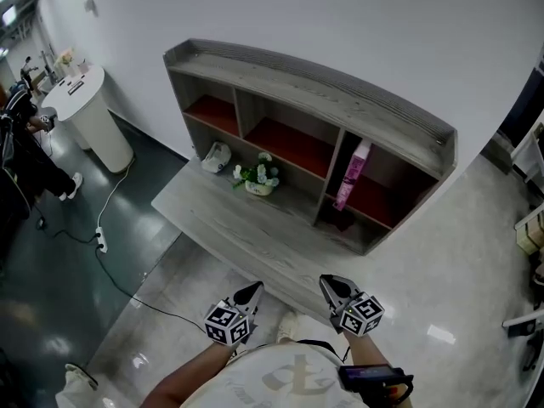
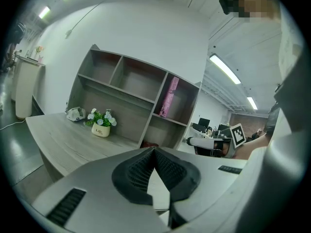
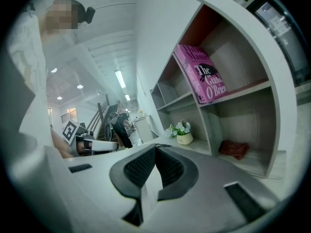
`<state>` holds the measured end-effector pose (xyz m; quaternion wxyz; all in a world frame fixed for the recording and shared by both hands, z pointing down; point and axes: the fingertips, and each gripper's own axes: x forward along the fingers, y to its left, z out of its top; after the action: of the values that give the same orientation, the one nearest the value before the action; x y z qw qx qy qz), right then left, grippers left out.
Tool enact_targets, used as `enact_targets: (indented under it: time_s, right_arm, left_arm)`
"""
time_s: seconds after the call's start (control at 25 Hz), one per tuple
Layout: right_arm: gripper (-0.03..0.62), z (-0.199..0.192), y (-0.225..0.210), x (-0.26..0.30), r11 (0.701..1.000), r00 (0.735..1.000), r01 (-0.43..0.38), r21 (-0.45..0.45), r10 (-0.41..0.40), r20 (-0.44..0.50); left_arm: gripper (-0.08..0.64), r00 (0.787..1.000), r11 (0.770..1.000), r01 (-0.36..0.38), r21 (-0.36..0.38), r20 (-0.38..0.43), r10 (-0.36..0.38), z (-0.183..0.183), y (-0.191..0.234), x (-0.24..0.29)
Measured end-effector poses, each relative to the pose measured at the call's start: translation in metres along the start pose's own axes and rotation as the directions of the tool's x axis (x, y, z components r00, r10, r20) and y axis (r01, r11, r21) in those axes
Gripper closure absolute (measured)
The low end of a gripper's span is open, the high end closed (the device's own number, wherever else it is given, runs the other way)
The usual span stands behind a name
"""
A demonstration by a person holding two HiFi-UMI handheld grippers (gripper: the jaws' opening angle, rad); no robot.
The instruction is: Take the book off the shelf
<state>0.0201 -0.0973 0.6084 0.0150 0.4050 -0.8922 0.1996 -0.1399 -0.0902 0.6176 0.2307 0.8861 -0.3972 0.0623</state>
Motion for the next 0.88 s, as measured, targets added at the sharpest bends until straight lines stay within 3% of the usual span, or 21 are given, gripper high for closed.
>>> enact_targets:
  time_s: [0.44, 0.88]
  right_arm:
    - [0.588, 0.016, -0.039, 0.029, 1.0, 1.0, -0.013, -0.002, 0.013, 0.0]
    - [0.588, 0.03, -0.083, 0.015, 0.999, 0.998, 0.04, 0.026, -0.041, 0.038]
  left_arm:
    - [0.558, 1.0, 1.0, 0.0, 0.026, -0.011, 0.001, 0.028, 0.011, 0.042]
    - [0.558, 0.997, 0.993, 0.077, 0.091, 0.014, -0.079, 0.068, -0.017, 0.104]
